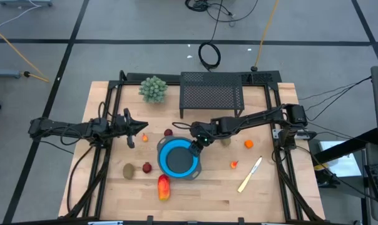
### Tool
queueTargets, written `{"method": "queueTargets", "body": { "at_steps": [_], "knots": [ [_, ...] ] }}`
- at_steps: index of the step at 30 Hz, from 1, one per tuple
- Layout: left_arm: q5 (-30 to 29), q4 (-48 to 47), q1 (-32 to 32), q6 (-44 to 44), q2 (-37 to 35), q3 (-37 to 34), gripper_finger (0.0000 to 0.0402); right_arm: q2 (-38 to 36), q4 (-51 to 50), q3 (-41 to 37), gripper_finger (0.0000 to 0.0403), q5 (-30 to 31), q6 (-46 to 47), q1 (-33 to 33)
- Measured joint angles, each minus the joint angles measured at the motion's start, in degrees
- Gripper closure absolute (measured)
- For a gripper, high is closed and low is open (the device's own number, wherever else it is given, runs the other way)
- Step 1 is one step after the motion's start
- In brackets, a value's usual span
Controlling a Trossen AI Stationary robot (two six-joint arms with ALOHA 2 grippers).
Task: Pick & Place Fruit
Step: Put the blue strainer bowl on the shelf
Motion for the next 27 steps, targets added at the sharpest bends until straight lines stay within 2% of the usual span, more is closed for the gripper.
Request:
{"method": "queueTargets", "body": {
  "at_steps": [7,16,22,27],
  "knots": [
    [0.02,0.05,-0.01,6.02,-0.01,0.0,0.0382,0.0,4.19,-3.08,0.0289,-0.77,1.76,-0.02],
    [0.02,0.05,0.02,6.24,0.0,0.01,0.0382,0.0,8.31,-4.09,0.0388,-1.01,2.2,-0.02],
    [0.12,0.05,0.0,2.9,0.0,0.0,0.0382,-0.02,9.74,-4.09,0.0377,-2.17,2.83,-0.02],
    [0.08,0.07,0.0,0.21,0.0,0.0,0.0382,-0.67,11.6,-4.11,0.0392,-5.34,2.64,-0.02]
  ]
}}
